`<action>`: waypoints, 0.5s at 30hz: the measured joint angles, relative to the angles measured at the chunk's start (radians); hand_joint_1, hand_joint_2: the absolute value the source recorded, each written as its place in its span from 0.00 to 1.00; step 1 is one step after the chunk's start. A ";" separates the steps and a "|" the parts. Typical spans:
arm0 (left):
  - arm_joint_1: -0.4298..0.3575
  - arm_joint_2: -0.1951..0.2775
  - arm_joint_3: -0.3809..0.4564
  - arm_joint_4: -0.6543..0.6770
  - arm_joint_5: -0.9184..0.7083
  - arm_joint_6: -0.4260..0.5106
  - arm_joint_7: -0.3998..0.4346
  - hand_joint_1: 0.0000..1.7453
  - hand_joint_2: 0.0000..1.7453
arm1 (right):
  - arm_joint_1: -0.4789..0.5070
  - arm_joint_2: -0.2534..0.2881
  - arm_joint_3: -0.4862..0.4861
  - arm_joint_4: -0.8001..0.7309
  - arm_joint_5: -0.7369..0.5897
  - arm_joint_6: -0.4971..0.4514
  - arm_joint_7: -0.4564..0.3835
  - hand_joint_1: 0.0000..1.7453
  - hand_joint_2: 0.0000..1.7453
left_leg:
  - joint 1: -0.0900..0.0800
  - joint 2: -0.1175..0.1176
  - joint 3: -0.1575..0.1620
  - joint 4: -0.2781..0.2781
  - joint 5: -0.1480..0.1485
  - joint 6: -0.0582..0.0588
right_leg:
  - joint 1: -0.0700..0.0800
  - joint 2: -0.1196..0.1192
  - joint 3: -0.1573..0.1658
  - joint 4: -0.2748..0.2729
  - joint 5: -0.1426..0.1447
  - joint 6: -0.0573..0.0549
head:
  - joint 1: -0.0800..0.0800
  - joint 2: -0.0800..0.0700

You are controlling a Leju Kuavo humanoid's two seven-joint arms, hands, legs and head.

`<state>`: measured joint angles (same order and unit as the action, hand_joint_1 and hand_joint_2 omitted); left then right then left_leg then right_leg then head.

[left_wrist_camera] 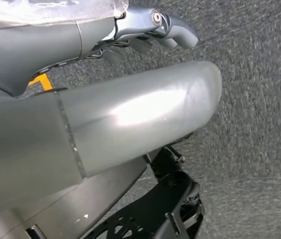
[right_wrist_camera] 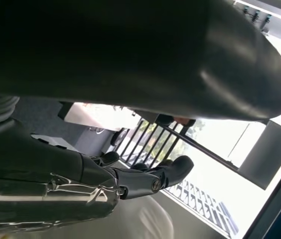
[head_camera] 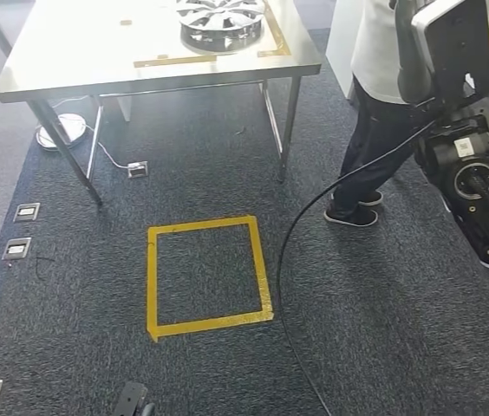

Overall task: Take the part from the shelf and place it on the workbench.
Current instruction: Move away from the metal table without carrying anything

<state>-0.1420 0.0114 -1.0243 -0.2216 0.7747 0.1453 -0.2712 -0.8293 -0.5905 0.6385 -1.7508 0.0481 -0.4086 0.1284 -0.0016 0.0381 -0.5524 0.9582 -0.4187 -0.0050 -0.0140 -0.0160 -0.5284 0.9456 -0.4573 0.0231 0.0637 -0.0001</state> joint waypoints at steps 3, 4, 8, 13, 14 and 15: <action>0.001 0.000 0.000 0.000 -0.001 0.000 0.000 0.00 0.00 | 0.000 0.000 0.000 -0.002 -0.001 -0.001 -0.002 0.00 0.00 | 0.003 -0.021 -0.050 0.118 -0.079 -0.014 | -0.006 0.011 -0.005 -0.004 0.011 -0.017 | -0.018 0.000; 0.001 0.000 0.000 0.000 -0.002 0.000 0.000 0.00 0.00 | 0.002 0.000 0.000 -0.003 -0.001 -0.002 -0.001 0.00 0.00 | 0.004 -0.026 -0.081 0.191 -0.116 -0.016 | -0.005 0.015 -0.009 -0.004 0.013 -0.021 | -0.023 0.000; 0.004 0.000 0.000 0.000 -0.006 0.000 0.004 0.00 0.00 | 0.019 -0.008 -0.001 -0.017 -0.001 -0.009 0.012 0.00 0.00 | 0.005 -0.032 -0.101 0.257 -0.111 -0.013 | -0.003 0.043 -0.016 -0.002 0.019 -0.023 | -0.029 0.000; 0.006 0.005 0.000 0.000 -0.006 0.000 0.005 0.00 0.00 | 0.029 -0.023 -0.010 -0.041 -0.001 -0.012 0.021 0.00 0.00 | 0.004 -0.099 0.023 0.001 -0.016 0.009 | -0.004 0.086 -0.032 0.002 0.029 -0.004 | -0.030 0.000; 0.007 0.004 0.000 0.000 -0.004 0.000 0.004 0.00 0.00 | 0.033 -0.025 -0.011 -0.043 -0.002 -0.011 0.021 0.00 0.00 | 0.004 -0.091 0.023 -0.006 -0.017 0.010 | -0.005 0.096 -0.036 0.001 0.034 0.002 | -0.030 0.000; 0.007 0.004 0.000 0.000 -0.002 0.001 0.002 0.00 0.00 | 0.036 -0.026 -0.011 -0.045 -0.003 -0.010 0.020 0.00 0.00 | 0.006 -0.079 0.024 -0.011 -0.014 0.013 | -0.008 0.098 -0.040 0.001 0.034 0.008 | -0.031 0.000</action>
<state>-0.1353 0.0156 -1.0243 -0.2216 0.7729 0.1462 -0.2687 -0.7938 -0.6165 0.6272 -1.7959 0.0455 -0.4191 0.1485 0.0041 -0.0413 -0.5287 0.9473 -0.4327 0.0080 -0.0218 0.0823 -0.5686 0.9470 -0.4231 0.0316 0.0328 -0.0002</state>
